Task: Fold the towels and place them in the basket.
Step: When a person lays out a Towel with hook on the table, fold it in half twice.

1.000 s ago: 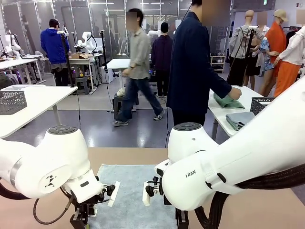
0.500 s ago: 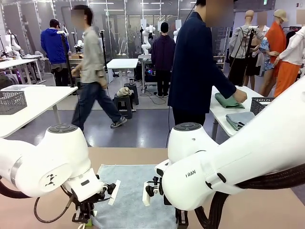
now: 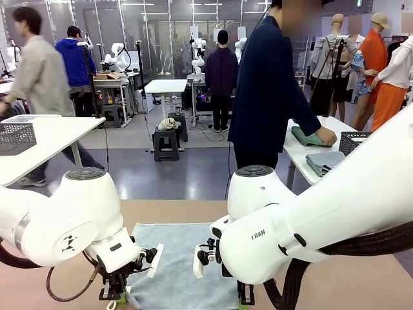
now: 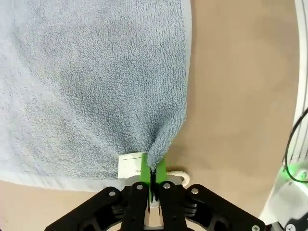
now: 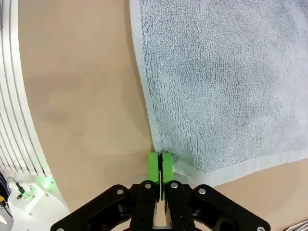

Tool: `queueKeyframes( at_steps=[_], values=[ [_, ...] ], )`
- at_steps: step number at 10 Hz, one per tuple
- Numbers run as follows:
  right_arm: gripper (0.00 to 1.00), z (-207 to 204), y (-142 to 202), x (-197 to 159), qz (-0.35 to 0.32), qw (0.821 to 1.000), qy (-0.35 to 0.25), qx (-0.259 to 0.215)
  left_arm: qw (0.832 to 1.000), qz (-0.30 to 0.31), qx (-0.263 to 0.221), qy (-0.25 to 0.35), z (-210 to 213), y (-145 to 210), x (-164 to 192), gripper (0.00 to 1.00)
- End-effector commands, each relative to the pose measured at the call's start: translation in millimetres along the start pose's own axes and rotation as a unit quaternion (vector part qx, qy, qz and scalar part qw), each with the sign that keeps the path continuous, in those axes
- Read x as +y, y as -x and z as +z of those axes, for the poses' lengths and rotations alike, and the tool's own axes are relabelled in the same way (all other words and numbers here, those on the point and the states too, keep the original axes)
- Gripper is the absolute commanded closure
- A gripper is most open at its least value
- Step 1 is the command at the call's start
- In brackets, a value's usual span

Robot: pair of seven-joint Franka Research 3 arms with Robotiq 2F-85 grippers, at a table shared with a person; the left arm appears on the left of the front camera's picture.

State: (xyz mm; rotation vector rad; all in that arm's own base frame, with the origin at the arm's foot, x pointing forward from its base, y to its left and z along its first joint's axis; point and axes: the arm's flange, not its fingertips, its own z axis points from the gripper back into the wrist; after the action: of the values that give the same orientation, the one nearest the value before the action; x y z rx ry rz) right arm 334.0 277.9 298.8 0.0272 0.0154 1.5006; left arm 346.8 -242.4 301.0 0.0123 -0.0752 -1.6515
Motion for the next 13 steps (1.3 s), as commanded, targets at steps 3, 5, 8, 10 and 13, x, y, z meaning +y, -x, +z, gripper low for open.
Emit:
queueKeyframes(
  at_steps=[3, 5, 8, 10, 13],
  values=[
    [1.0, -0.9, -5.7, -0.8, -0.002, 1.0, 0.007, 0.001, 1.0, -0.007, 0.01, 0.003, -9.6, 23.5, -42.4, 1.0],
    [1.0, 13.2, -8.5, 5.1, 0.004, 1.0, 0.014, -0.003, 1.0, -0.006, -0.001, -0.002, 0.1, 21.5, -40.7, 1.0],
    [1.0, 36.5, -4.7, 6.0, -0.001, 0.999, 0.039, 0.007, 0.999, -0.004, -0.009, -0.031, 30.7, 21.6, -36.7, 1.0],
    [1.0, 58.3, -2.0, 6.8, -0.001, 0.998, 0.06, 0.014, 0.998, -0.001, -0.008, -0.056, 53.8, 22.0, -33.7, 1.0],
    [1.0, 84.9, -5.7, 3.2, 0.01, 0.997, 0.08, 0.009, 0.996, 0.002, -0.013, -0.089, 82.2, 25.1, -25.1, 1.0]
  ],
)
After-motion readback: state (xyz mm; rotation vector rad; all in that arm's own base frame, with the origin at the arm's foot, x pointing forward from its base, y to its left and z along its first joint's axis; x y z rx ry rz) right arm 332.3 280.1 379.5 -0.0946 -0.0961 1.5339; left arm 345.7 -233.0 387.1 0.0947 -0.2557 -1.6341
